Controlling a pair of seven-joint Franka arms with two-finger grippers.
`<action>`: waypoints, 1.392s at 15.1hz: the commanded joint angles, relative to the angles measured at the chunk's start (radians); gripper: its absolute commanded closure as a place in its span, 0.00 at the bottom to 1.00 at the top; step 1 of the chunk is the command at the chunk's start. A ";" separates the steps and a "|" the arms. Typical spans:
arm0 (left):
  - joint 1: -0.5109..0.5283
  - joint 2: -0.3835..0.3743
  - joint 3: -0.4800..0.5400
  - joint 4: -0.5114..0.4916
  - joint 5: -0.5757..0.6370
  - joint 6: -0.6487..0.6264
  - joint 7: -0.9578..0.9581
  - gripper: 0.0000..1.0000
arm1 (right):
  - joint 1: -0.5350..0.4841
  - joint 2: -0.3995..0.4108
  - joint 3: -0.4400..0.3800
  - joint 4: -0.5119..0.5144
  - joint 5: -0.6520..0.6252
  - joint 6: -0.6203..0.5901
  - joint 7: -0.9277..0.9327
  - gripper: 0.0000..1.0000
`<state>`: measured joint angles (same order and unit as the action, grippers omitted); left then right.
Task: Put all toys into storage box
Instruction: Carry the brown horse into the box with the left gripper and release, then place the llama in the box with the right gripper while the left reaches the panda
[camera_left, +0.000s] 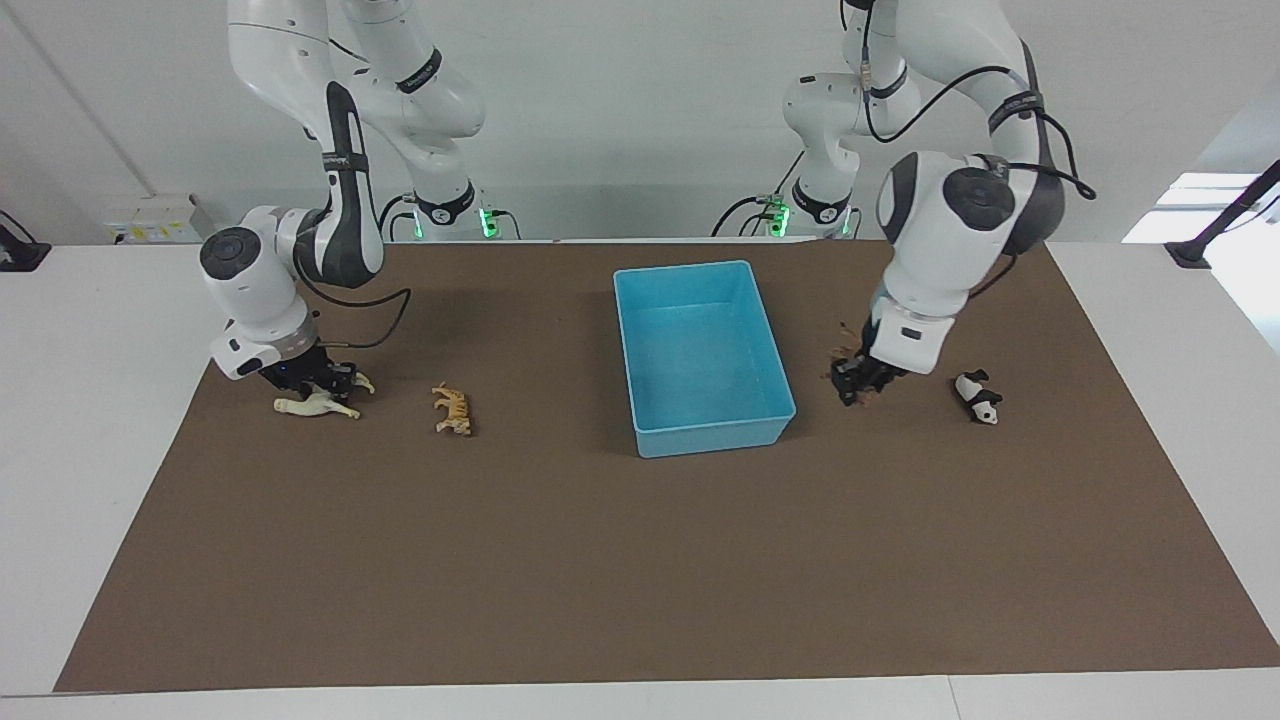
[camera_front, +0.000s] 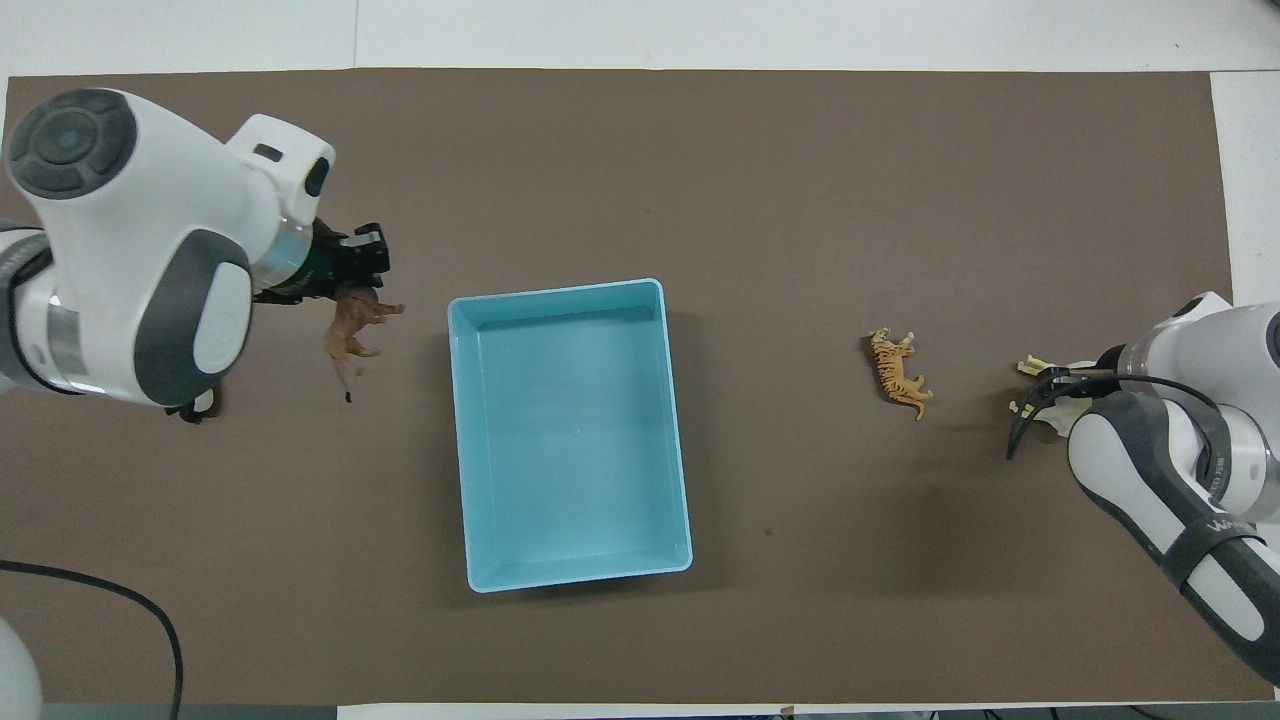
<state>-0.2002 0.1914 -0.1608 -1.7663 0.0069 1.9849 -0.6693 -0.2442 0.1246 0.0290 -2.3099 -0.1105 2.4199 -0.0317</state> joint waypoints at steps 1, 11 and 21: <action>-0.126 -0.010 0.015 -0.047 -0.005 0.043 -0.180 0.89 | 0.002 -0.014 0.009 0.070 -0.017 -0.129 0.030 1.00; 0.038 -0.121 0.030 -0.105 0.005 -0.017 0.116 0.00 | 0.207 -0.010 0.035 0.614 0.000 -0.698 0.181 1.00; 0.496 -0.009 0.030 -0.324 0.007 0.512 0.879 0.00 | 0.828 0.203 0.035 0.679 0.064 -0.473 0.821 1.00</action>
<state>0.2778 0.1623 -0.1144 -2.0353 0.0129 2.3954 0.1807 0.5310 0.2373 0.0745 -1.6627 -0.0507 1.8922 0.7279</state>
